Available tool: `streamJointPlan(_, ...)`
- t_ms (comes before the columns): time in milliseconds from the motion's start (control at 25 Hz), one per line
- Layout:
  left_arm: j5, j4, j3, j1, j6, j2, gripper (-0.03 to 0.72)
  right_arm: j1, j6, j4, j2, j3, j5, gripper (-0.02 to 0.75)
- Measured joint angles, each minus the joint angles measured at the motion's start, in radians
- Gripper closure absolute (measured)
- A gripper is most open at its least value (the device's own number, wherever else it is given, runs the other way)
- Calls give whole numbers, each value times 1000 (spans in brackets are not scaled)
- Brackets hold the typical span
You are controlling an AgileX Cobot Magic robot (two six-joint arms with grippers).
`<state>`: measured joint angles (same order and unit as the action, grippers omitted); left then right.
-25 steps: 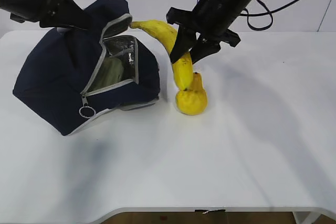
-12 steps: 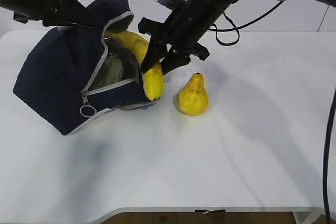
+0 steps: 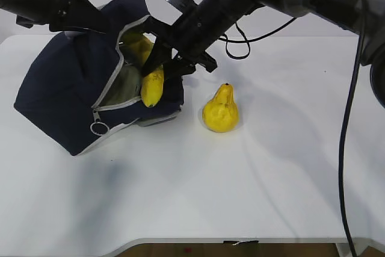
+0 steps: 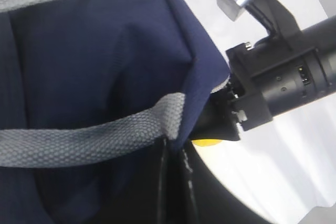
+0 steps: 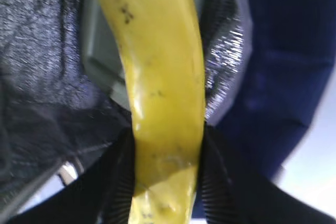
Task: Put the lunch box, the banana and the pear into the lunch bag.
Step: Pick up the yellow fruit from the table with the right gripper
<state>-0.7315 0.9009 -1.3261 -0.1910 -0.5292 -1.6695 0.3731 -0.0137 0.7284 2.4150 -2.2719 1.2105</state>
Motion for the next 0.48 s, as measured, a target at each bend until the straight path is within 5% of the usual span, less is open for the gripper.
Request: streamJointPlan(480,0,4,0,0,-8,0,692,12,-10,40,0,-2,-179,454)
